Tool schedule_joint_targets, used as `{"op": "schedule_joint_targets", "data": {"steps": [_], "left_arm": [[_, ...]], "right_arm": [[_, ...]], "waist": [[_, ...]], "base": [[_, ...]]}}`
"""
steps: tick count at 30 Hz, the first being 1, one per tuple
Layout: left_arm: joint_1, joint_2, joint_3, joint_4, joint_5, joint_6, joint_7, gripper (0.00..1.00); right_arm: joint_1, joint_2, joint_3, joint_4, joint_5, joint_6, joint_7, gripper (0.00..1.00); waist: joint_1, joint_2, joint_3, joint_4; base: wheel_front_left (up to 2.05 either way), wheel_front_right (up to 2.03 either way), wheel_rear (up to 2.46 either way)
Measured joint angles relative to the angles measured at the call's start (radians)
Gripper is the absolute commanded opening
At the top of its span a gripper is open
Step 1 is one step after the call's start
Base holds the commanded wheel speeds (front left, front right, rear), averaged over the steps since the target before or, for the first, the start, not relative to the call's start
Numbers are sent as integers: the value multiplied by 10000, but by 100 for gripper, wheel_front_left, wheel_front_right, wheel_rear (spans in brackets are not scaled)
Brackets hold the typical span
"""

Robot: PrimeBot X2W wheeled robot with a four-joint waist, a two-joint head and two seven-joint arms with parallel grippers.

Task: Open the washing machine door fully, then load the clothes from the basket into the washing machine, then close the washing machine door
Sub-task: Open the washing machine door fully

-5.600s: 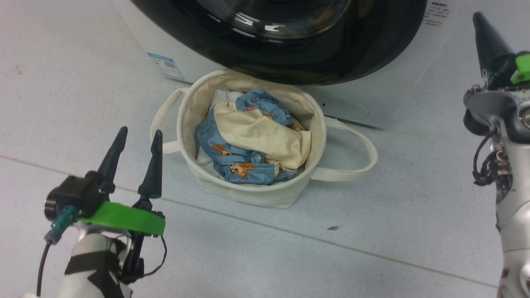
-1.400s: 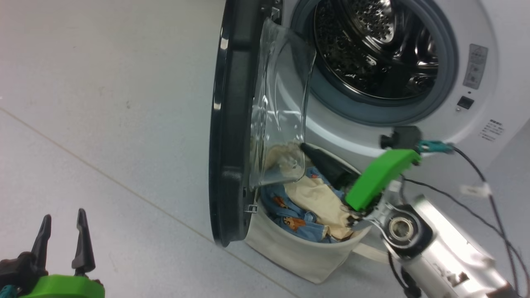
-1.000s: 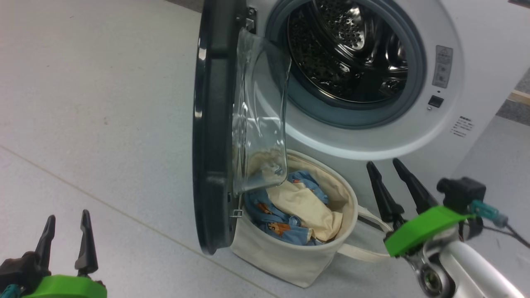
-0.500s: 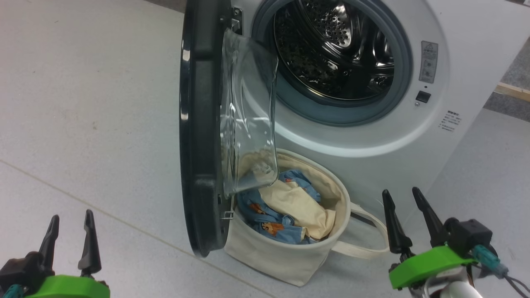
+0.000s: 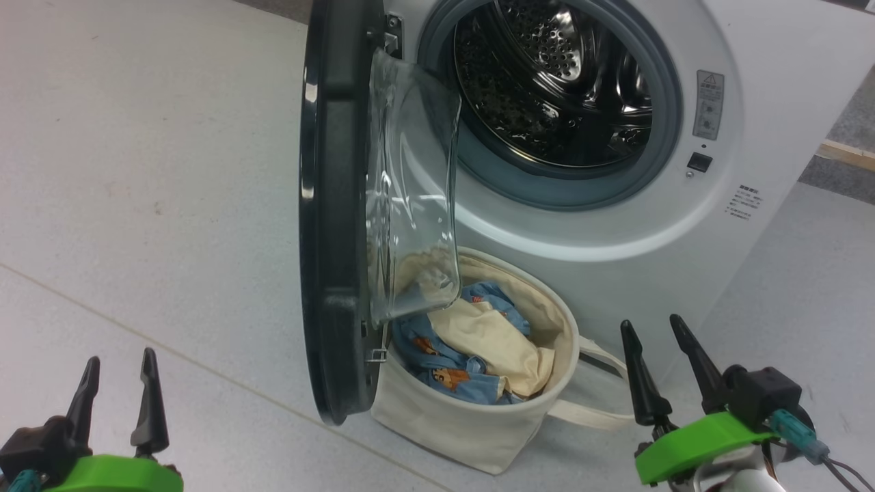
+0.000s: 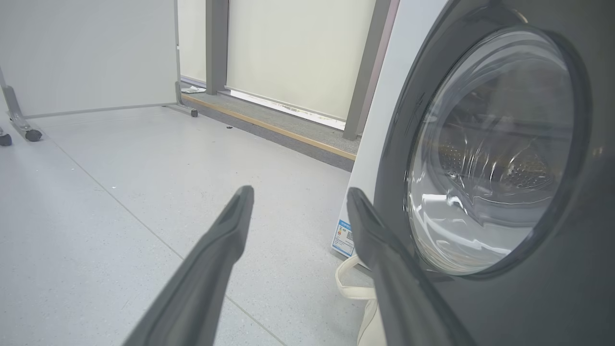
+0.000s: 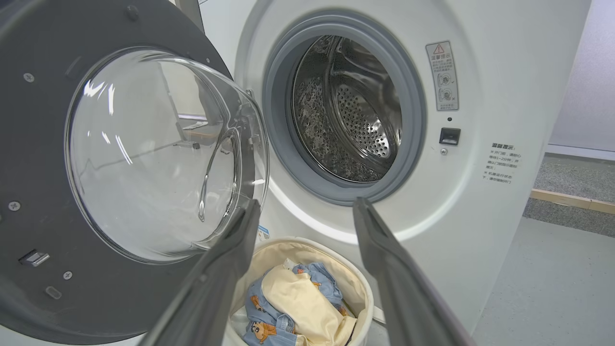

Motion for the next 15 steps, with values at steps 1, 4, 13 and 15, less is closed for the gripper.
{"op": "schedule_joint_targets", "data": {"steps": [1, 4, 13, 15], "left_arm": [[0, 0, 0, 2, 0, 0, 0, 100], [0, 0, -8, 10, 0, -2, 0, 100], [-1, 0, -17, 35, 0, -2, 0, 100], [-1, 0, -15, 35, 0, -2, 0, 100]], "right_arm": [[-1, 0, 17, 6, 0, 0, 0, 100], [-3, 0, 59, 48, 0, 0, 0, 100], [-4, 0, 148, 150, 46, 0, 0, 100], [-5, 0, 249, 198, 44, 0, 0, 100]], "waist": [[0, 0, 0, 2], [0, 0, 2, 4], [0, 0, 27, -15], [0, 0, 18, -20]], "base": [[0, 0, 0], [0, 0, 0], [0, 0, 0], [0, 0, 0]]}}
